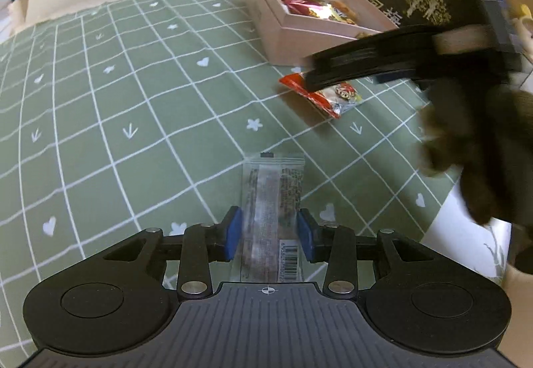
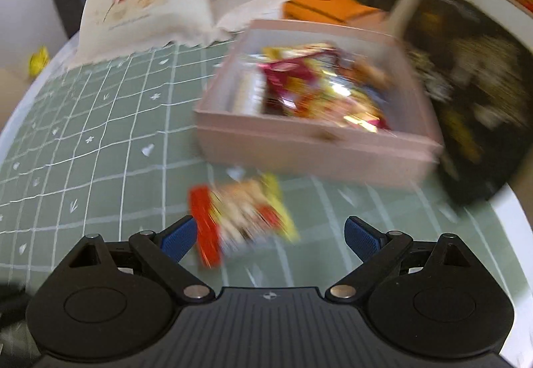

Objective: Organize snacks
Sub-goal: 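Grasp the red-and-white quail egg bag with the right tool while the left holds the bar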

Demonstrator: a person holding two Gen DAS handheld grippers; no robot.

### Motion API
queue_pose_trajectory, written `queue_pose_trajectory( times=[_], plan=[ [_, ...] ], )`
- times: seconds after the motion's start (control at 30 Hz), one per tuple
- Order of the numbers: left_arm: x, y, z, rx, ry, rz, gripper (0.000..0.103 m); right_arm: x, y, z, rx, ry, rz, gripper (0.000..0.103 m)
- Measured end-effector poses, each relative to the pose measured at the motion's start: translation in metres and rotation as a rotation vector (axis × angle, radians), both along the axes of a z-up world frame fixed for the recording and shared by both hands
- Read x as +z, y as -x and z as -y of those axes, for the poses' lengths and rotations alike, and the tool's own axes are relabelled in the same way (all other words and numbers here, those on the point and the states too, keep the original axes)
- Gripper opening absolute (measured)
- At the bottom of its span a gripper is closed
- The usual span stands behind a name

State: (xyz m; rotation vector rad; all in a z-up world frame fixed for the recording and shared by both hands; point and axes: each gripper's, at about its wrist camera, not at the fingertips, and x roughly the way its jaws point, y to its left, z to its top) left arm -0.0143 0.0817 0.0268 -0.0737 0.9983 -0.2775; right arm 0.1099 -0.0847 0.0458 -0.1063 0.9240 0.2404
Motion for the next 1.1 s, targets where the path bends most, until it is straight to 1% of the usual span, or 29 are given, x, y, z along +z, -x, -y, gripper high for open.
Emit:
queue_pose_trajectory(
  times=[0.03, 0.07, 0.1, 0.13, 0.2, 0.23, 0.33, 0.4, 0.43, 0.5, 0.57, 0.63, 0.77, 0.8, 0.83, 0.9, 0.93, 0.97, 1.0, 1.03, 1.1],
  plan=[
    [0.001, 0.0, -0.001, 0.004, 0.01, -0.006, 0.042, -0.007, -0.009, -0.012, 0.021, 0.02, -0.016, 0.095],
    [0.001, 0.0, -0.003, 0.007, 0.024, -0.012, 0.042, -0.015, -0.017, -0.022, 0.039, 0.039, -0.036, 0.087],
    [0.0, 0.001, -0.005, 0.011, 0.042, -0.017, 0.042, -0.021, -0.02, -0.028, 0.052, 0.053, -0.056, 0.075],
    [0.0, 0.0, -0.007, 0.015, 0.064, -0.022, 0.042, -0.023, -0.018, -0.031, 0.058, 0.05, -0.064, 0.074],
    [-0.001, 0.0, -0.01, 0.019, 0.09, -0.026, 0.043, -0.02, -0.005, -0.031, 0.094, 0.02, -0.076, 0.065],
    [-0.001, 0.0, -0.011, 0.018, 0.101, -0.027, 0.043, -0.02, 0.004, -0.03, 0.118, 0.011, -0.085, 0.064],
    [-0.002, -0.005, -0.01, 0.007, 0.118, -0.028, 0.043, -0.02, 0.039, -0.022, 0.178, 0.056, -0.085, 0.067],
    [-0.002, -0.006, -0.008, -0.002, 0.115, -0.025, 0.043, -0.021, 0.06, -0.013, 0.222, 0.087, -0.096, 0.085],
    [-0.002, -0.006, -0.006, -0.007, 0.11, -0.024, 0.043, -0.022, 0.069, -0.008, 0.239, 0.111, -0.096, 0.087],
    [-0.002, -0.007, -0.004, -0.017, 0.1, -0.025, 0.043, -0.023, 0.083, 0.0, 0.247, 0.164, -0.083, 0.097],
    [-0.002, -0.008, -0.005, -0.024, 0.098, -0.027, 0.043, -0.024, 0.091, 0.01, 0.219, 0.204, -0.066, 0.099],
    [-0.003, -0.01, -0.006, -0.027, 0.1, -0.028, 0.043, -0.025, 0.093, 0.025, 0.172, 0.212, -0.054, 0.099],
    [-0.004, -0.008, -0.008, -0.021, 0.11, -0.025, 0.043, -0.026, 0.097, 0.046, 0.026, 0.242, -0.009, 0.099],
    [-0.004, -0.008, -0.008, -0.021, 0.109, -0.023, 0.043, -0.025, 0.096, 0.051, -0.009, 0.223, -0.019, 0.099],
    [-0.004, -0.007, -0.007, -0.022, 0.106, -0.021, 0.043, -0.023, 0.097, 0.055, -0.028, 0.179, -0.041, 0.099],
    [-0.004, -0.007, -0.006, -0.023, 0.099, -0.018, 0.043, -0.016, 0.097, 0.064, -0.038, -0.001, -0.094, 0.099],
    [-0.004, -0.007, -0.006, -0.025, 0.095, -0.016, 0.043, -0.013, 0.097, 0.066, -0.044, -0.075, -0.105, 0.099],
    [-0.004, -0.007, -0.005, -0.027, 0.09, -0.014, 0.043, -0.011, 0.094, 0.064, -0.057, -0.122, -0.11, 0.099],
    [-0.004, -0.007, -0.004, -0.028, 0.086, -0.012, 0.043, -0.01, 0.09, 0.059, -0.076, -0.13, -0.109, 0.099],
    [-0.003, -0.006, -0.004, -0.029, 0.081, -0.01, 0.043, -0.01, 0.086, 0.05, -0.094, -0.115, -0.101, 0.099],
    [-0.003, -0.005, -0.002, -0.032, 0.071, -0.007, 0.043, -0.014, 0.074, 0.031, -0.128, -0.031, -0.089, 0.098]
  ],
)
